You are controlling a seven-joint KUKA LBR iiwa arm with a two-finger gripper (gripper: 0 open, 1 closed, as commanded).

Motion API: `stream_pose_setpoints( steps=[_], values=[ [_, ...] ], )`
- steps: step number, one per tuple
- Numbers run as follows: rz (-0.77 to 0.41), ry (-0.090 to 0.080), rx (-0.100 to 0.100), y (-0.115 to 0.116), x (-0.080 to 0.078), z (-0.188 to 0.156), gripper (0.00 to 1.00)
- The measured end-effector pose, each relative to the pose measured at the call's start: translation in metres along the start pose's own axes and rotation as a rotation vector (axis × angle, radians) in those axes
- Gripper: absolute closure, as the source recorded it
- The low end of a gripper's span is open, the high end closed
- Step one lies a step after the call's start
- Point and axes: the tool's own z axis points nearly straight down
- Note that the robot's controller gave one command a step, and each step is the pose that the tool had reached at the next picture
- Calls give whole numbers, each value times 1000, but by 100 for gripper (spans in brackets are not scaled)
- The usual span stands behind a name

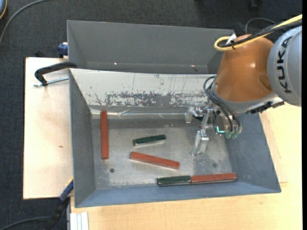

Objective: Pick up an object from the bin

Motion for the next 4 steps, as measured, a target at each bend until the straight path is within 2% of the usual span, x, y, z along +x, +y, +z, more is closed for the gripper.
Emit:
stream_pose_setpoints(
  steps=[1, 2, 3, 4],
  values=[
    [-46, 2, 0, -4, 42, 123, 0],
    [-86, -10, -3, 58, 39, 119, 0],
    [-80, -10, -1, 54, 38, 117, 100],
    [-604, -17, 2, 66, 29, 116, 100]
  ],
)
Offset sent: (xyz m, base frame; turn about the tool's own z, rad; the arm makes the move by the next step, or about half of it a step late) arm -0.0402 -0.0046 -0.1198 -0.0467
